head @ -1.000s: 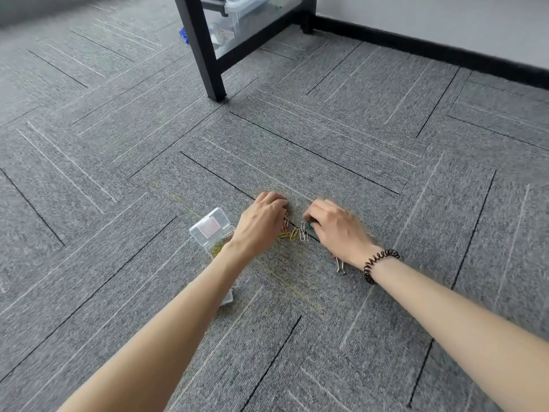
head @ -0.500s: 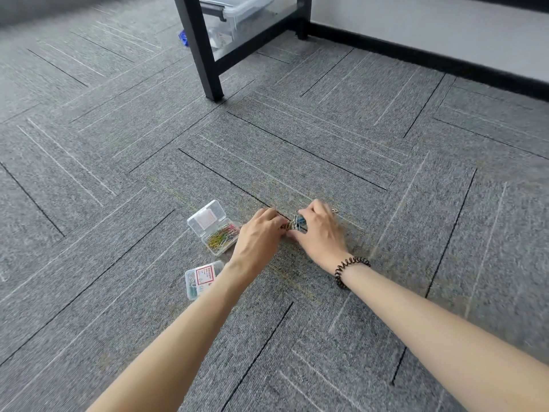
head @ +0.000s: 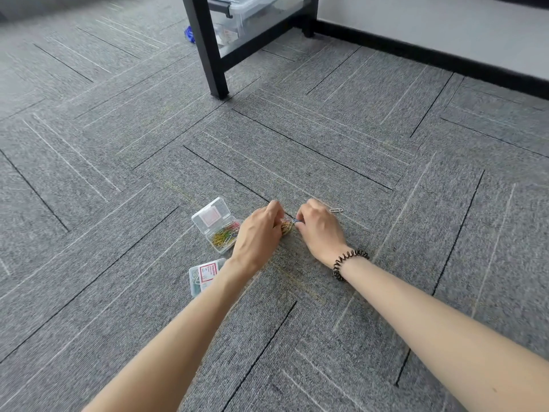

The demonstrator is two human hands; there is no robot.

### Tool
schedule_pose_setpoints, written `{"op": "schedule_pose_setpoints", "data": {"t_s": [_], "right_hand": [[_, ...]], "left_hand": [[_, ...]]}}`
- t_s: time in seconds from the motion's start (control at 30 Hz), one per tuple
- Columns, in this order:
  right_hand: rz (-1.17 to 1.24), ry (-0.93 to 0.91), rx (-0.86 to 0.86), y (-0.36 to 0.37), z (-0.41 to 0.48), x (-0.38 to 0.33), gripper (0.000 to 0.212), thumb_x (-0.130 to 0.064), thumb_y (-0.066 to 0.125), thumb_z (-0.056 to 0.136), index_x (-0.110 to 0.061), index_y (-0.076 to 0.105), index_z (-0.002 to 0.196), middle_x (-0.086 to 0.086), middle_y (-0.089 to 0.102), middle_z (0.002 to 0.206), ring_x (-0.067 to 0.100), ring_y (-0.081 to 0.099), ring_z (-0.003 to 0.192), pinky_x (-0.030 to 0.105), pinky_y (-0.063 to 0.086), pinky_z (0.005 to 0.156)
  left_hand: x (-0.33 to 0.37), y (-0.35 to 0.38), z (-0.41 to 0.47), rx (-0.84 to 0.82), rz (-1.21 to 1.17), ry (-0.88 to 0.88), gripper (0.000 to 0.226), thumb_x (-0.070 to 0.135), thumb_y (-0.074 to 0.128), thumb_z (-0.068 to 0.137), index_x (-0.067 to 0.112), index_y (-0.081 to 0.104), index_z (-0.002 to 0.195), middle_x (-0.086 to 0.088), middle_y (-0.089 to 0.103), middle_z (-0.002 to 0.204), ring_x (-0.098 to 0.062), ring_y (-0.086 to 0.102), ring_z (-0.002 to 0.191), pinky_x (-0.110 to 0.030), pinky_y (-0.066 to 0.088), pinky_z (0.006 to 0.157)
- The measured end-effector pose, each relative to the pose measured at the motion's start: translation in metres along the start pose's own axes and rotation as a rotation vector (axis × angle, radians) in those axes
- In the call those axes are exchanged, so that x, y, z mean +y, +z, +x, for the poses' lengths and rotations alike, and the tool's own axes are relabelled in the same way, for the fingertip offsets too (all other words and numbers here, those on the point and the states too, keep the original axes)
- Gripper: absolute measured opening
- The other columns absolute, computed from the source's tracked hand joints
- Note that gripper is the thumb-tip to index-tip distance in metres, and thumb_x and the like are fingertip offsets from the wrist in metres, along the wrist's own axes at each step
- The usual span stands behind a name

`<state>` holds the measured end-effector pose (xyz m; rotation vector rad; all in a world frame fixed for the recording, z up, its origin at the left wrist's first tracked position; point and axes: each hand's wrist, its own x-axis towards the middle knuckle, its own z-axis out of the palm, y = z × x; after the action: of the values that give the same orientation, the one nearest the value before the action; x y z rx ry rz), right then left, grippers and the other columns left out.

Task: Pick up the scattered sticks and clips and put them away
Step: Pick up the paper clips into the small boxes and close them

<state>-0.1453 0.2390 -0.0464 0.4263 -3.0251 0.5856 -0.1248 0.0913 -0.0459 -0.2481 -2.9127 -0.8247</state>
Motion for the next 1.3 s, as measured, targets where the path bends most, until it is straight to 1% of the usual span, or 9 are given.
{"op": "schedule_pose_setpoints", "data": {"t_s": [0.23,0.33,0.43,0.6,0.77,0.9,1.07,1.17,1.3], "right_hand": [[-0.039,-0.009,-0.162,-0.003,0.011,0.003,0.013,-0.017,0.057,0.092,-0.007,0.053,0.1,0.004,0.052,0.104,0.015,0.05,0.099,0.026,0.046,0.086],[-0.059,-0.054,-0.16,-0.006,0.01,-0.001,0.012,-0.018,0.054,0.093,-0.008,0.052,0.1,0.003,0.053,0.099,0.013,0.051,0.091,0.023,0.045,0.078],[-0.032,-0.103,-0.162,-0.009,0.009,-0.012,0.011,-0.017,0.052,0.095,-0.007,0.052,0.1,0.001,0.051,0.093,0.01,0.047,0.082,0.018,0.037,0.069],[0.042,-0.203,-0.136,-0.006,0.014,-0.04,0.008,-0.015,0.053,0.094,-0.009,0.052,0.099,0.001,0.054,0.095,0.01,0.049,0.084,0.02,0.042,0.073],[0.072,-0.287,-0.134,0.004,0.021,-0.066,0.008,-0.013,0.055,0.093,-0.009,0.052,0.1,-0.001,0.053,0.095,0.009,0.049,0.083,0.019,0.04,0.072],[0.088,-0.307,-0.138,0.013,0.027,-0.081,0.009,-0.016,0.059,0.091,-0.01,0.055,0.096,0.001,0.058,0.095,0.013,0.055,0.084,0.022,0.046,0.073],[0.105,-0.307,-0.132,0.019,0.031,-0.088,0.011,-0.016,0.065,0.087,-0.011,0.059,0.096,-0.001,0.06,0.095,0.012,0.058,0.083,0.016,0.036,0.066],[0.114,-0.314,-0.125,0.017,0.029,-0.084,0.011,-0.015,0.065,0.087,-0.011,0.059,0.096,-0.001,0.058,0.096,0.009,0.055,0.082,0.016,0.039,0.068],[-0.014,-0.331,-0.106,0.006,0.023,-0.063,0.011,-0.019,0.062,0.089,-0.014,0.058,0.098,-0.003,0.057,0.099,0.007,0.051,0.08,0.016,0.038,0.067]], "left_hand": [[-0.011,-0.027,-0.013,0.059,-0.101,-0.034,0.017,0.002,0.061,0.088,0.007,0.058,0.104,-0.005,0.071,0.094,-0.013,0.066,0.077,-0.026,0.059,0.071],[-0.023,-0.041,-0.021,0.123,-0.126,-0.078,0.017,0.003,0.063,0.088,0.008,0.059,0.103,-0.003,0.07,0.095,-0.01,0.065,0.078,-0.019,0.056,0.073],[-0.037,-0.053,-0.026,0.186,-0.093,-0.121,0.018,0.003,0.068,0.084,0.011,0.06,0.097,-0.003,0.07,0.091,-0.011,0.066,0.078,-0.027,0.058,0.071],[-0.052,-0.053,-0.035,0.204,0.012,-0.215,0.014,0.005,0.066,0.084,0.015,0.058,0.091,0.0,0.068,0.089,-0.013,0.065,0.076,-0.033,0.057,0.069],[-0.053,-0.051,-0.042,0.143,-0.009,-0.196,0.016,0.005,0.066,0.087,0.015,0.063,0.099,0.0,0.072,0.099,-0.015,0.069,0.085,-0.032,0.057,0.076],[-0.058,-0.055,-0.051,0.18,0.002,-0.212,0.017,0.009,0.066,0.087,0.02,0.061,0.099,0.005,0.069,0.1,-0.013,0.066,0.086,-0.036,0.056,0.074],[-0.055,-0.064,-0.056,0.212,0.058,-0.182,0.016,0.016,0.068,0.087,0.023,0.06,0.099,0.009,0.065,0.104,-0.006,0.06,0.09,-0.024,0.051,0.073],[-0.052,-0.063,-0.056,0.2,0.12,-0.159,0.014,0.018,0.066,0.087,0.022,0.062,0.1,0.008,0.064,0.106,-0.008,0.06,0.095,-0.025,0.052,0.073],[-0.044,-0.056,-0.053,0.146,0.207,-0.071,0.017,0.024,0.066,0.088,0.021,0.062,0.104,0.005,0.063,0.11,-0.011,0.059,0.099,-0.029,0.055,0.077]]}}
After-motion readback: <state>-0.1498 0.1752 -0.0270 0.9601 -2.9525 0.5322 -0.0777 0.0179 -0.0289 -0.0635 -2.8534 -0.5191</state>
